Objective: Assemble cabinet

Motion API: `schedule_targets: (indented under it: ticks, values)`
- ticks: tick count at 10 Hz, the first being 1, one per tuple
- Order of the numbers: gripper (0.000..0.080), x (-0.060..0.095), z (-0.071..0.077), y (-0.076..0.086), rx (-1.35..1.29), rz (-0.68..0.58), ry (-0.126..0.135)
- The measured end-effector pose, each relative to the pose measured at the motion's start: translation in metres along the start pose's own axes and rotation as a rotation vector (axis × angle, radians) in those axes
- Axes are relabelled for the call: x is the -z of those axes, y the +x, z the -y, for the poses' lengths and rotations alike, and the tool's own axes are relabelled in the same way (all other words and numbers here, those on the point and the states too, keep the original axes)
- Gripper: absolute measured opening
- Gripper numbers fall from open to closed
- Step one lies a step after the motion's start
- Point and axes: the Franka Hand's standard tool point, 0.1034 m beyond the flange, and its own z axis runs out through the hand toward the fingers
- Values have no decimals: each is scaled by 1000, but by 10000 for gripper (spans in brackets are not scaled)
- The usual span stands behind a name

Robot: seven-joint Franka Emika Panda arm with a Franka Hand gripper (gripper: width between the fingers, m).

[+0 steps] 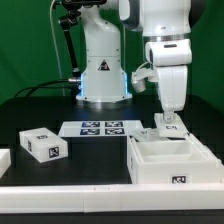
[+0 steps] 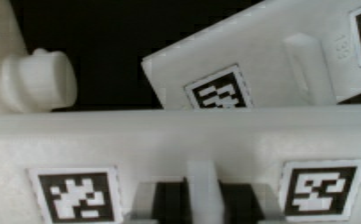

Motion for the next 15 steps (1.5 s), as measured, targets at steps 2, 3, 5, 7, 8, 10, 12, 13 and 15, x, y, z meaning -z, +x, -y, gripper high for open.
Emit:
schedule_targets:
  ticks: [2,3,5,7,8,10,12,13,15]
  values:
    - [68,0,-1,-2,-6,0,-1]
    - [68,0,-3,-2,-8,-2,-2]
    - [68,-1,-7,1,-19,-6,-4]
    - [68,-2,-8,1,-22,-7,-3]
    - [68,-2,-7,0,-23,-7,-3]
    - [68,-2,-7,1,-22,-7,-2]
    - [68,-2,-5,8,-26,-9,-2]
    - [68,-2,-5,10,-30,-10,-2]
    - [68,-2,-5,11,-34,-11,-2]
